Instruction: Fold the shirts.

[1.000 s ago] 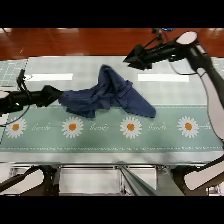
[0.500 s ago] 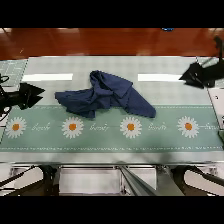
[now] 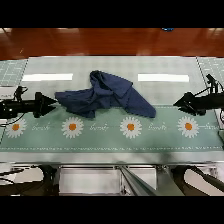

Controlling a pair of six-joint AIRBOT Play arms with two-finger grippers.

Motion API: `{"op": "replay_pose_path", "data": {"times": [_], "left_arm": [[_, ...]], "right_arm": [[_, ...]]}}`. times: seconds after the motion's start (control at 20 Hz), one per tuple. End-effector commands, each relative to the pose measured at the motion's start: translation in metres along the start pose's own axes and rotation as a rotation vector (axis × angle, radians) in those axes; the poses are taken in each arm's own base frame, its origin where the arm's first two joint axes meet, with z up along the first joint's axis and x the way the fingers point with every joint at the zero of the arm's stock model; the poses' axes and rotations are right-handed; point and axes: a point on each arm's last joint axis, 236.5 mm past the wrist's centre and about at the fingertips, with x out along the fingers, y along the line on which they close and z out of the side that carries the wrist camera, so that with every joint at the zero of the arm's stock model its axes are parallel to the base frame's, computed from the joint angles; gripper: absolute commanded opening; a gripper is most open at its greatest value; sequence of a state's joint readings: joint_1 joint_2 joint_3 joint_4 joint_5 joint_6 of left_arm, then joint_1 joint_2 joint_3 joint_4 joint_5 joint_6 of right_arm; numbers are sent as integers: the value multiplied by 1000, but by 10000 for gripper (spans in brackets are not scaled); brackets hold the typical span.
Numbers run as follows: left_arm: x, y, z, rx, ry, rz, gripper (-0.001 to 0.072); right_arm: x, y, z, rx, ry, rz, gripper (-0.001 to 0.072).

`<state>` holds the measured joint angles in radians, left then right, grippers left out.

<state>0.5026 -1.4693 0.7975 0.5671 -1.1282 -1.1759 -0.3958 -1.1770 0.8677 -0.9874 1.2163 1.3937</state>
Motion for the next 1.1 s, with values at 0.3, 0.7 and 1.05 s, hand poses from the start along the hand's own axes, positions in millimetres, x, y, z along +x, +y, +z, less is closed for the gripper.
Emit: {"op": "replay_pose_path", "data": {"times": [0.3, 0.7, 1.05], "left_arm": [[23, -17, -11, 145, 181, 130, 444], [40, -14, -7, 187, 173, 264, 444], [56, -19, -5, 209, 144, 277, 354]], "right_arm": [[3, 6, -2, -3, -4, 40, 415], [7, 6, -4, -8, 12, 44, 415], [54, 19, -1, 23, 77, 99, 415]]}}
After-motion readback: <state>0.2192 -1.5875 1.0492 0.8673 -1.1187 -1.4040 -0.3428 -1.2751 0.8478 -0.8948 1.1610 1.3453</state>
